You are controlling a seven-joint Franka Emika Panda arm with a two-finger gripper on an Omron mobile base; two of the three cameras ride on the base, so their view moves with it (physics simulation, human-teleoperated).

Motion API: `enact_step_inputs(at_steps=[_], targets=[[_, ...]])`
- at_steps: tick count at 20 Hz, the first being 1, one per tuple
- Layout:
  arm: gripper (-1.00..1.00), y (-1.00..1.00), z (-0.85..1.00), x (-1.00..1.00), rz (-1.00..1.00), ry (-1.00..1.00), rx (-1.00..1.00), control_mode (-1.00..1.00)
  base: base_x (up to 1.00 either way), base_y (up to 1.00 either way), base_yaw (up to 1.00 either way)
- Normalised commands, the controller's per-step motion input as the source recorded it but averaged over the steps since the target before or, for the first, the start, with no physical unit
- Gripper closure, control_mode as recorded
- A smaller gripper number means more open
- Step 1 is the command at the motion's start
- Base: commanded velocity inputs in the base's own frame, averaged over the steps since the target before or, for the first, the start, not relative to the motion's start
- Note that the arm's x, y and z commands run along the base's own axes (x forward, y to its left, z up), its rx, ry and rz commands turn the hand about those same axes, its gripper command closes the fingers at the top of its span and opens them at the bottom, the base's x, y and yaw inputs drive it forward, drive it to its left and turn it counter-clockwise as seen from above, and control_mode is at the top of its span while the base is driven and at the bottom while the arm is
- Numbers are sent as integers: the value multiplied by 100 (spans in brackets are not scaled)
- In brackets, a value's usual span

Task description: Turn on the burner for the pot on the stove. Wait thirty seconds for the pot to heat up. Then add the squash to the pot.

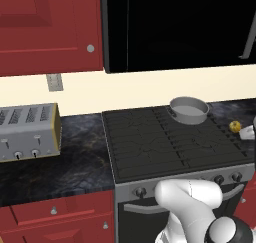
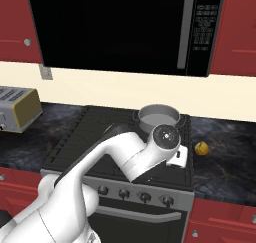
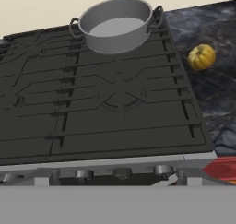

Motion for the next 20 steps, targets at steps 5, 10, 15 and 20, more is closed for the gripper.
enact_step_inputs(at_steps=[5, 10, 15, 20], targets=[[-100, 0, 54, 0, -5, -2, -15, -100, 0, 0, 0], [-100, 0, 20, -8, -3, -15, -2, -100, 0, 0, 0], [-100, -15, 37, -3, -17, -7, -2, -100, 0, 0, 0], [-100, -28, 29, 0, -20, 7, 0, -100, 0, 0, 0]])
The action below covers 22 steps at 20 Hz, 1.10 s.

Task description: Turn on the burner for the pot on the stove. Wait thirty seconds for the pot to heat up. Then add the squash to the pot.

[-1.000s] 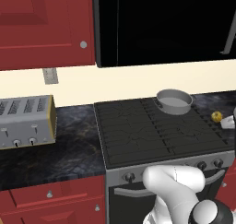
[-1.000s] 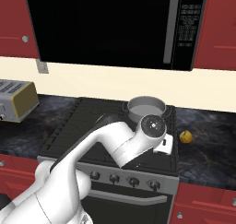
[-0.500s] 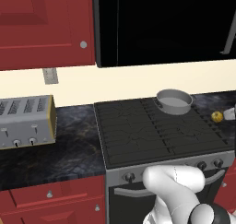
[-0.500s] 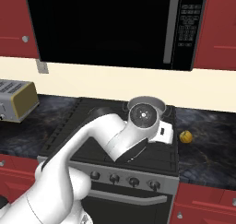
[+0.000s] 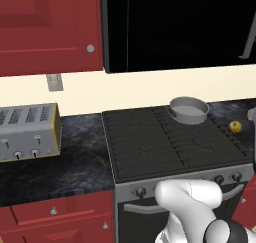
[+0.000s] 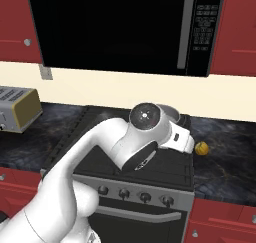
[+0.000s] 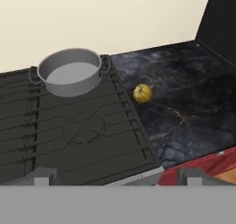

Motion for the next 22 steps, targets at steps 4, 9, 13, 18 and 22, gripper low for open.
enact_step_inputs(at_steps=[4, 9, 13, 18, 22], targets=[[-100, -24, 15, 0, -10, 17, 0, -100, 0, 0, 0], [-100, -13, 0, 4, 0, 2, 0, -100, 0, 0, 0], [-100, -24, -7, 0, 0, 0, 0, -100, 0, 0, 0], [-100, -23, -3, 10, 0, -1, 0, -100, 0, 0, 0], [-100, -16, -5, 32, 0, 0, 0, -100, 0, 0, 0]])
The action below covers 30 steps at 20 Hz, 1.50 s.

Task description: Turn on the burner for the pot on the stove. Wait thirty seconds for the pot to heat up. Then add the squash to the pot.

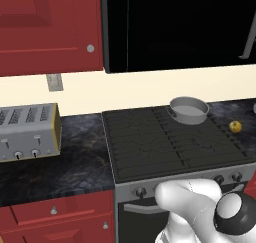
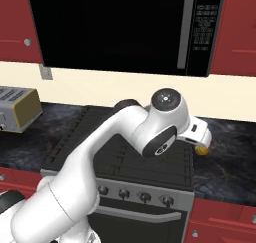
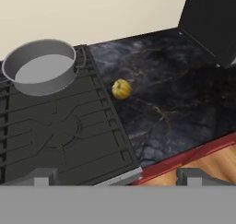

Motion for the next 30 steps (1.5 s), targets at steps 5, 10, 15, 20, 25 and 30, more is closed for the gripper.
enact_step_inputs(at_steps=[5, 10, 15, 20, 25, 30], targets=[[-100, 0, -15, 38, 0, 0, 0, -100, 0, 0, 0], [-100, 0, -18, 31, 0, 0, 0, -100, 0, 0, 0], [-100, -3, -19, 27, 0, 0, 0, -100, 0, 0, 0], [-100, -18, -21, 15, 0, 0, 3, -100, 0, 0, 0], [-100, -19, -17, 15, 0, 6, 4, -100, 0, 0, 0], [-100, -11, -16, 22, 0, 10, 3, -100, 0, 0, 0]])
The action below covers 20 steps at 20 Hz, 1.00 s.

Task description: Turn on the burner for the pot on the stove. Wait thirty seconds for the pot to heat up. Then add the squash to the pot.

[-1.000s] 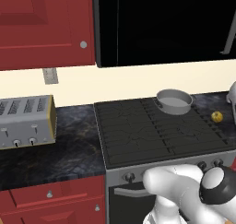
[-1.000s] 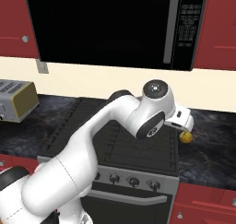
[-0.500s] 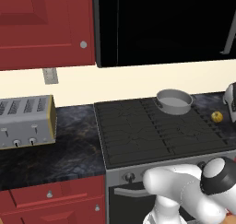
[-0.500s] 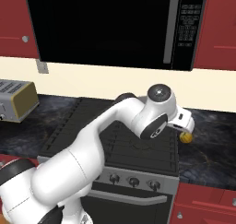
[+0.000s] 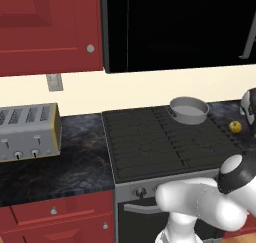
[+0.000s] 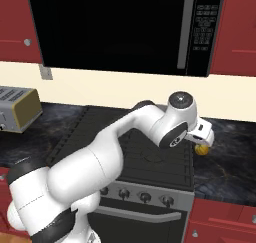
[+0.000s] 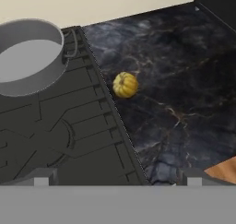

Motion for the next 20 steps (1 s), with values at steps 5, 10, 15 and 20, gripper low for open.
enact_step_inputs(at_steps=[5, 10, 15, 20], targets=[[-100, -12, -27, 18, 0, 5, 3, -100, 0, 0, 0], [-100, -11, -33, 6, 2, -7, 3, -100, 0, 0, 0], [-100, -6, -16, 22, 0, -2, 1, -100, 0, 0, 0], [-100, -10, -7, 32, 0, 0, 1, -100, 0, 0, 0]])
